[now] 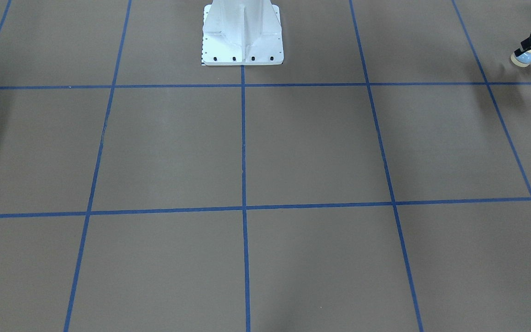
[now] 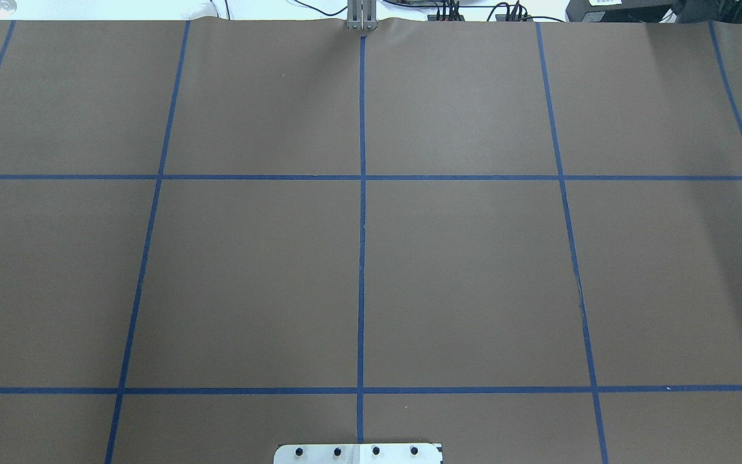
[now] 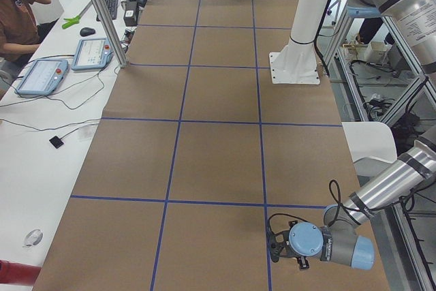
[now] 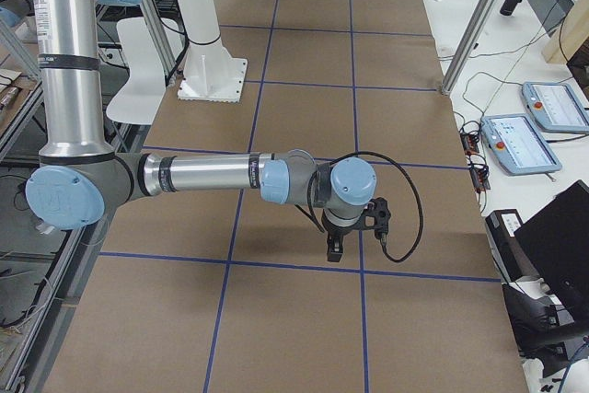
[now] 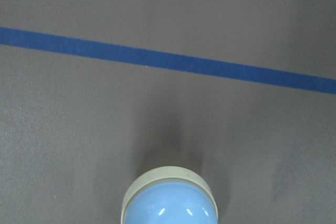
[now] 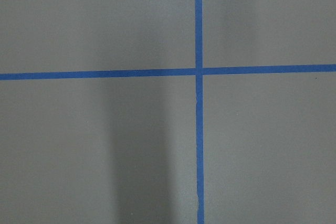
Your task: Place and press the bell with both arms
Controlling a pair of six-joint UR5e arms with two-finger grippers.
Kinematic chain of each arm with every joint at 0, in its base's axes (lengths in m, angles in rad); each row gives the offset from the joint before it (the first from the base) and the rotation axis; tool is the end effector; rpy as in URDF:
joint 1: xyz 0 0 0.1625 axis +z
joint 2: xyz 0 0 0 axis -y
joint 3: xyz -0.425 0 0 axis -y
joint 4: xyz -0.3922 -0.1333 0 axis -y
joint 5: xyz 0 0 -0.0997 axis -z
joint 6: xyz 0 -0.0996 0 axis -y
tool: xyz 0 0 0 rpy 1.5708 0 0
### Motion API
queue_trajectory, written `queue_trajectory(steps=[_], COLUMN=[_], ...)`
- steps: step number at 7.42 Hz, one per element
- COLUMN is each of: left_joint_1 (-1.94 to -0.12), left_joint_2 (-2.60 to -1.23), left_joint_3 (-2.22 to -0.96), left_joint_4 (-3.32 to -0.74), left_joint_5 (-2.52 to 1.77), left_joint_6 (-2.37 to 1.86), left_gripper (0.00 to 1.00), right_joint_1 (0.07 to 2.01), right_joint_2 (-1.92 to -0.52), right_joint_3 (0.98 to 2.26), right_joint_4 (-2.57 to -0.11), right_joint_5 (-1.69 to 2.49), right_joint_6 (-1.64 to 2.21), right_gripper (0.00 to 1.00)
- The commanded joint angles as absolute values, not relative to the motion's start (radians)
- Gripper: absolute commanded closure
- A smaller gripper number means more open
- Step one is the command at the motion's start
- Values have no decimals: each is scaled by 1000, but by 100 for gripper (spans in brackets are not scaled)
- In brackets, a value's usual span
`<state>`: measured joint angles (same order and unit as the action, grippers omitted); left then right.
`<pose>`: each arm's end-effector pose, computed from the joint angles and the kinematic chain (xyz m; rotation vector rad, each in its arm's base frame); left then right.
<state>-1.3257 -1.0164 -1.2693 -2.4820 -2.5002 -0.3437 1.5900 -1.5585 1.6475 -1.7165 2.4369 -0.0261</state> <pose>-0.0188 -0.1451 0.8740 -0.2206 0.9042 -0.0657 0.0669 -0.4906 0.6227 -0.0335 -0.8668 0.0181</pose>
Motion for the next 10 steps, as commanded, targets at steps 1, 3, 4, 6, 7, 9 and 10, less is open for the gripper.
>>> queue_trajectory(steps=[1,3,4,6,7,9,10], left_joint_1=[-1325,-1325,-1325,-1325,-1325,-1325,-1325], left_joint_2=[-1025,-1025,-1025,-1025,-1025,-1025,-1025], left_joint_3=[-1255,-1246,-1243,-1238,-1232,-1232,-1233], left_joint_4=[-2482,-2482,-2482,-2482,-2482,-2482,-2485], left_joint_5=[-2503,-2510,-2511,-2516,-2516,-2516,-2517], left_joint_6=[-344,-342,-342,-342,-342,-342,-342], left_gripper=[0,0,0,9,32,47,55], right_joint_1=[1591,1592,1592,1592,1592,1592,1592], right_joint_2=[-1557,-1563,-1565,-1566,-1566,-1566,-1566], right_joint_3=[1647,1658,1660,1666,1666,1666,1664], right_joint_4=[-1717,-1717,-1717,-1717,-1717,-1717,-1717], right_joint_5=[2436,2436,2436,2436,2434,2436,2434], right_joint_6=[-26,-28,-26,-26,-26,-26,-26], right_gripper=[0,0,0,0,0,0,0])
